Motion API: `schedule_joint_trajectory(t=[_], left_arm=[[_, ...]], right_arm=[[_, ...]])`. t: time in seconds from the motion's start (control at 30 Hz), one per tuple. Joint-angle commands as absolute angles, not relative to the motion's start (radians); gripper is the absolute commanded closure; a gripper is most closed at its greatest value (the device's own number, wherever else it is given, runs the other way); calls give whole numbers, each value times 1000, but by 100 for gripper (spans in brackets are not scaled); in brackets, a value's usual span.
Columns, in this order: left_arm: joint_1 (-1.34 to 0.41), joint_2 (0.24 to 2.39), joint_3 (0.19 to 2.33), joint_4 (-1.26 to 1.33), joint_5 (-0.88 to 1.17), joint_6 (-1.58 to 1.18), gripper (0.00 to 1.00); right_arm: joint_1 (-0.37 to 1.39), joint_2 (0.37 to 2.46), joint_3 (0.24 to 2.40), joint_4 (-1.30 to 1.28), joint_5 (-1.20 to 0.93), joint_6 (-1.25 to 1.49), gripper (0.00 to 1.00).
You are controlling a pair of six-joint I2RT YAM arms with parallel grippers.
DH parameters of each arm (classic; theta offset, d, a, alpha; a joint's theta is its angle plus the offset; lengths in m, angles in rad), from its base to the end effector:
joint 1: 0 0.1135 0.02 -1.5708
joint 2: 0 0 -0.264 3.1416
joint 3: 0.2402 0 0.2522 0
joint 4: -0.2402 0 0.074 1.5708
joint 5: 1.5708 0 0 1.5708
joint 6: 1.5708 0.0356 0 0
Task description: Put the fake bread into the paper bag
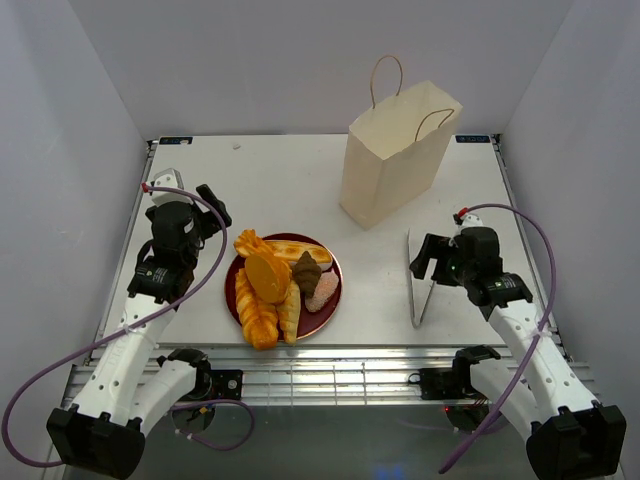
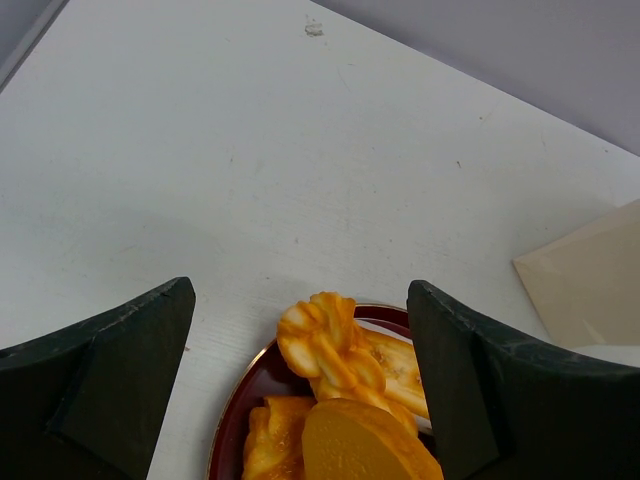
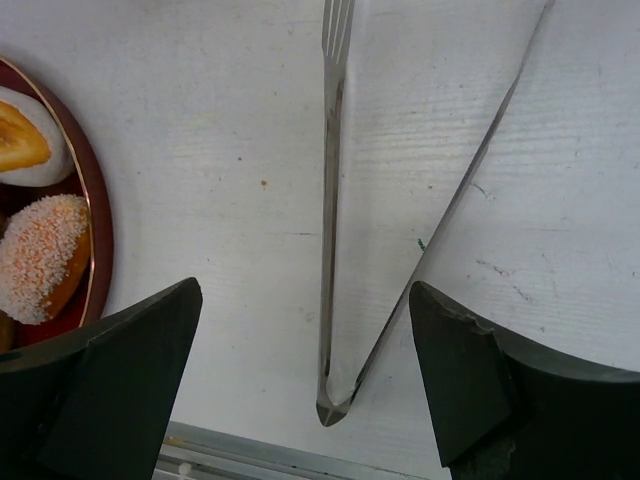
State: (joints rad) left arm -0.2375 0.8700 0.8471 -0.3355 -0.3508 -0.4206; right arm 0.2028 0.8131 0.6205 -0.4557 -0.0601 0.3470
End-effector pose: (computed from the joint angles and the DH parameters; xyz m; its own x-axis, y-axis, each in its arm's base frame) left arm 0.1940 -0.0344 0.3320 -0.2737 -0.3282 -0.9041 -0.2230 0.9360 -0.2723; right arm 0.1737 0.0379 0.2511 -0.6405 0.2149 -0.7373 -0.0320 0.9518 0.3052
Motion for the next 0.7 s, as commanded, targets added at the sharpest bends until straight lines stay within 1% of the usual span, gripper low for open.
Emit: schedule_joint_trajectory(t=[0.0, 0.17, 0.33, 0.67], left_arm=[[-236, 848, 857, -321, -330, -423, 2], [-236, 854, 861, -324, -318, -422, 2], [-236, 844, 861, -324, -307, -423, 2], [-239, 838, 857, -321, -267, -423, 2]], right_arm=[[282, 804, 615, -502, 47, 343, 10], [382, 916, 634, -535, 233, 376, 10], [419, 940, 606, -508, 304, 409, 10], [423, 1049, 557, -390, 252, 419, 10]])
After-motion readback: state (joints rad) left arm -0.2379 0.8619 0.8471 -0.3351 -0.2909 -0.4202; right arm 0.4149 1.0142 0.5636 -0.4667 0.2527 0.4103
